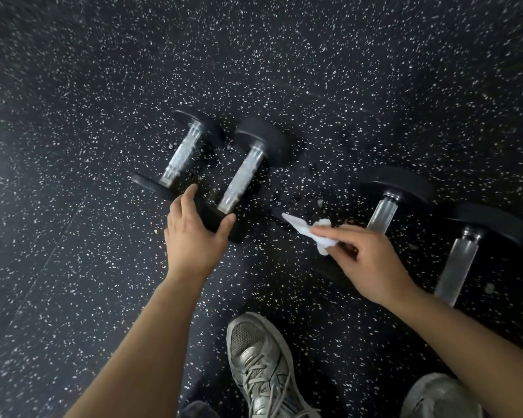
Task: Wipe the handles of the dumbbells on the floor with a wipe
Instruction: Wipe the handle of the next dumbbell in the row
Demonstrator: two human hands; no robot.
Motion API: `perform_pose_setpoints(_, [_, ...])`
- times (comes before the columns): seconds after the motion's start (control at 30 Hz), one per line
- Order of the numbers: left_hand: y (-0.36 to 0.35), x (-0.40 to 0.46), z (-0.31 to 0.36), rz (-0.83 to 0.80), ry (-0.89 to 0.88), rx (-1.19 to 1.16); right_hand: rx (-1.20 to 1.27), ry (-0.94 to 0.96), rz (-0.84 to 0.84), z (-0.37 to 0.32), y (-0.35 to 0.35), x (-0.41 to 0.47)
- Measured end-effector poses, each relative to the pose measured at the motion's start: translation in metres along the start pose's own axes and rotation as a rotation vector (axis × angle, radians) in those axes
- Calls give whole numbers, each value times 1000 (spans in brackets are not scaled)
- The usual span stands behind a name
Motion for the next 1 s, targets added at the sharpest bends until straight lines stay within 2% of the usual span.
perform_pose_setpoints(0.17, [-8, -13, 5, 28, -40, 79, 28, 20, 36, 3, 20, -18])
perform_pose_setpoints(0.3, [-4, -25, 11, 99, -103, 5, 36, 31, 30, -5, 30, -5])
perform_pose_setpoints(0.47, [8, -29, 16, 17, -205, -58, 22, 59, -88, -27, 38, 23])
perform_pose_setpoints(0.57, [7, -24, 6, -3, -139, -104, 4, 35, -104, -35, 33, 42])
perform_pose_setpoints(0.73, [-11, -31, -9, -160, -58, -120, -76, 57, -18, -25, 10, 69])
perform_pose_setpoints(1.0, [-30, -47, -2, -288, -101, -183, -260, 46, 88, 10, -9, 89])
Point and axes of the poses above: each hand's wrist, its own x-axis towards the middle knuckle, its own y-axis out of the back of the hand, z = x × y, the point moved 2 cm from there along x, towards the middle knuckle, and after that the axes turned 11 degrees about y, right-handed, at the moved point
